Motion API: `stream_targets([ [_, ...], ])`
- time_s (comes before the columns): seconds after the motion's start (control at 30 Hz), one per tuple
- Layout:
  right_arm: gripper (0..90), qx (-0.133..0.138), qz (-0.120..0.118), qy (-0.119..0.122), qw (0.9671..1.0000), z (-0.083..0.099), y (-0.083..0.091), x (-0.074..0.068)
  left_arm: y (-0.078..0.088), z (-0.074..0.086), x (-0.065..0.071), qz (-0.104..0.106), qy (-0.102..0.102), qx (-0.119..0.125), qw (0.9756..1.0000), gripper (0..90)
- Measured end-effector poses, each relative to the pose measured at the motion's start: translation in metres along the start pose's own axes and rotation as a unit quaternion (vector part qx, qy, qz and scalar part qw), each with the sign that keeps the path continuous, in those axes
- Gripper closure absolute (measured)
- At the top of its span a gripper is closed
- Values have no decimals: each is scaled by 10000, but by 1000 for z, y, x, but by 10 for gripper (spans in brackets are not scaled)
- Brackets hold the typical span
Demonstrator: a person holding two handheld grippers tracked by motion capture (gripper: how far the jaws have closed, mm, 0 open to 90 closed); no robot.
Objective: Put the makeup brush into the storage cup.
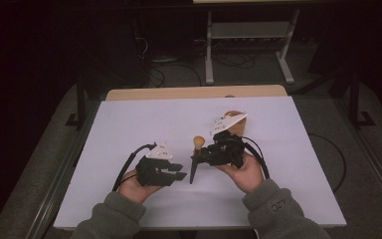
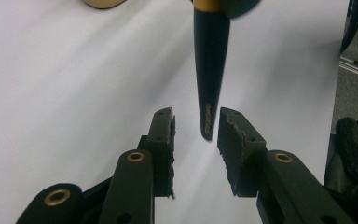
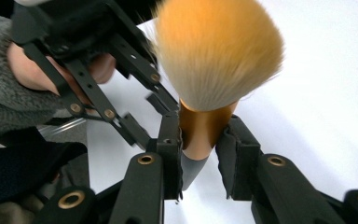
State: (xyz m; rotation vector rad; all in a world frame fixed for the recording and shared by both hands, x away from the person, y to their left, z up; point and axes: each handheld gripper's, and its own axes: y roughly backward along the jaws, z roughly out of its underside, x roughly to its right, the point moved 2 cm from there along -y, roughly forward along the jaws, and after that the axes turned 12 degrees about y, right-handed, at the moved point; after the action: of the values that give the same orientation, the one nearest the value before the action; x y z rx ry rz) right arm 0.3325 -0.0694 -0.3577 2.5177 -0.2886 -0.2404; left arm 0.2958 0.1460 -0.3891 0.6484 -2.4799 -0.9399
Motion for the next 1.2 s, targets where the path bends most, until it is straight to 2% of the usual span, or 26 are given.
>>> stream_targets([
  [0.03, 706, -9, 23, -9, 10000, 0, 1, 1, 2, 1, 0, -21, -33, 3, 10000, 652],
  [0.2, 706, -104, 114, 47, 9999, 0, 10, 5, 10, 8, -1, -17, 68, 119, 9999, 630],
  [0.3, 706, -170, 175, 30, 9997, 1, 14, 8, 14, 13, -1, -108, 57, 146, 9998, 619],
  [0.33, 706, -198, 207, 40, 9996, 1, 17, 9, 15, 14, -1, -100, 141, 207, 9996, 613],
  [0.37, 706, -198, 207, 40, 9996, 1, 17, 9, 17, 16, -2, -125, 102, 185, 9997, 613],
  [0.43, 706, -224, 271, 59, 9994, 0, 22, 12, 20, 22, -5, -150, 244, 256, 9993, 606],
  [0.57, 706, -236, 327, 80, 9992, -2, 26, 15, 24, 27, -9, -195, 287, 248, 9991, 599],
  [0.83, 706, -264, 458, 50, 9986, -6, 38, 25, 35, 41, -17, -271, 514, 442, 9973, 575],
  [1.2, 706, -265, 624, -24, 9977, -9, 51, 36, 39, 49, -23, -369, 637, 501, 9960, 544],
])
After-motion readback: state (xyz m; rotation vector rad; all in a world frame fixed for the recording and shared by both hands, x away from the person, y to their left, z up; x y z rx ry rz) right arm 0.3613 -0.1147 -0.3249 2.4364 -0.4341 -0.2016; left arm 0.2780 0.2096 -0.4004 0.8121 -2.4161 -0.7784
